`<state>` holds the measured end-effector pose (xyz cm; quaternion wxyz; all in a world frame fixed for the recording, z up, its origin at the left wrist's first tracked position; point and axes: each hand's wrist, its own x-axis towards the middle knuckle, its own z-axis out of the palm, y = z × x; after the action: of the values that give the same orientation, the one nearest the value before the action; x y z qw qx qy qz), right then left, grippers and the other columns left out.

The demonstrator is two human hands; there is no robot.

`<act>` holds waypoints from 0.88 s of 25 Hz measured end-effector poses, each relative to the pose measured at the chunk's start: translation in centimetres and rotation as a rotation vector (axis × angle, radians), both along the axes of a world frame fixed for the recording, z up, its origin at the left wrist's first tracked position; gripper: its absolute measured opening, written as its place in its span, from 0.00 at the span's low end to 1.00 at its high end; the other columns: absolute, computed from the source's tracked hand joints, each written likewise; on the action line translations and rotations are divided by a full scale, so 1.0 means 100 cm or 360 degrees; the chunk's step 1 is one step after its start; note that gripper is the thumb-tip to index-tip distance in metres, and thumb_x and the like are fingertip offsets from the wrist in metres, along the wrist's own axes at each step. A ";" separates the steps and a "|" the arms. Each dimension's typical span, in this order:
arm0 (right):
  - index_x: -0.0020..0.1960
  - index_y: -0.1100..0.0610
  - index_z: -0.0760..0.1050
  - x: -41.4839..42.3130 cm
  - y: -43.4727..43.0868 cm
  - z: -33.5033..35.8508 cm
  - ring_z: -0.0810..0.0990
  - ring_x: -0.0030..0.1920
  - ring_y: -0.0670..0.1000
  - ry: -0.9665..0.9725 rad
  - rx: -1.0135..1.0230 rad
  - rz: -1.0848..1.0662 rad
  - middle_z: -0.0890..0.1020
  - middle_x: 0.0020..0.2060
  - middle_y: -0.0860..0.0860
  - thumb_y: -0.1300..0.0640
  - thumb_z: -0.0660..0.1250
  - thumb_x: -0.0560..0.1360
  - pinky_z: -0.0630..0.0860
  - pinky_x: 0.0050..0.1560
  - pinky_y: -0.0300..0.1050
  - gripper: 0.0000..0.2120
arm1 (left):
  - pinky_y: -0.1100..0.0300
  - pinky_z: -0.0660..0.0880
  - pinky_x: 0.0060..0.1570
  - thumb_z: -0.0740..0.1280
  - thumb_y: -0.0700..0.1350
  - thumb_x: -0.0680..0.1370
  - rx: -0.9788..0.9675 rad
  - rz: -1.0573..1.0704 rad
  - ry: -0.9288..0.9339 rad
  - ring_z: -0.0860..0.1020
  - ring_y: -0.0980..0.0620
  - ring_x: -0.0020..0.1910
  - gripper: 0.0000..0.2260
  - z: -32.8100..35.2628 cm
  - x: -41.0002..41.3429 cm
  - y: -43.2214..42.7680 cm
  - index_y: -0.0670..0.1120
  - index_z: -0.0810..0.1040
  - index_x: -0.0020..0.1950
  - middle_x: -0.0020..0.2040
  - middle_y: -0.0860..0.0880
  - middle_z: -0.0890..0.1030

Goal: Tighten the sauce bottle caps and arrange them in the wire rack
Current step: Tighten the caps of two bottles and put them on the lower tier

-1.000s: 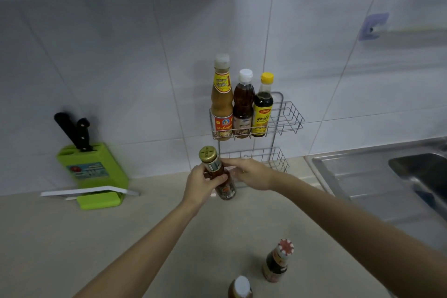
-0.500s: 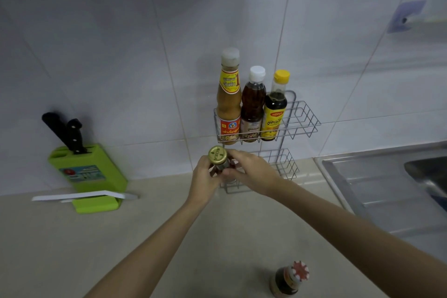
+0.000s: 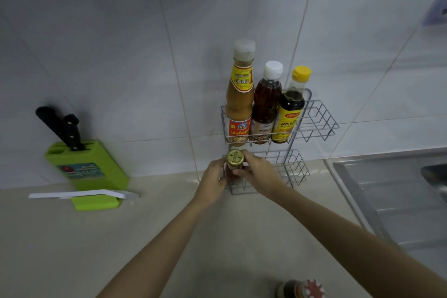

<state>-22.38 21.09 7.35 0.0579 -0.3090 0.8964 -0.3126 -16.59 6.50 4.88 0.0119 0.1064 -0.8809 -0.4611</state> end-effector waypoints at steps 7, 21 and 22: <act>0.64 0.59 0.68 -0.019 -0.017 -0.002 0.80 0.56 0.59 -0.0218 -0.0114 -0.0281 0.80 0.60 0.57 0.53 0.64 0.77 0.72 0.51 0.43 0.18 | 0.61 0.66 0.59 0.54 0.27 0.76 0.0592 -0.0007 -0.0570 0.66 0.48 0.73 0.28 -0.019 0.013 0.004 0.43 0.64 0.75 0.72 0.49 0.69; 0.64 0.63 0.71 -0.045 -0.027 -0.008 0.76 0.61 0.59 -0.0332 -0.0243 -0.0227 0.78 0.61 0.59 0.59 0.63 0.78 0.69 0.57 0.42 0.16 | 0.66 0.68 0.44 0.54 0.27 0.74 0.0764 -0.0038 -0.0570 0.73 0.57 0.56 0.32 -0.030 0.006 0.008 0.48 0.62 0.76 0.63 0.52 0.74; 0.65 0.63 0.70 -0.045 -0.027 -0.008 0.76 0.62 0.59 -0.0391 -0.0233 -0.0237 0.78 0.62 0.59 0.60 0.63 0.78 0.70 0.58 0.43 0.16 | 0.66 0.68 0.44 0.54 0.27 0.74 0.0766 -0.0038 -0.0585 0.72 0.56 0.57 0.32 -0.029 0.006 0.008 0.48 0.62 0.76 0.63 0.52 0.74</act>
<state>-26.89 18.40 6.55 0.1210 -0.2046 0.8778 -0.4159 -16.02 7.29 1.93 -0.1787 0.1775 -0.7349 -0.6297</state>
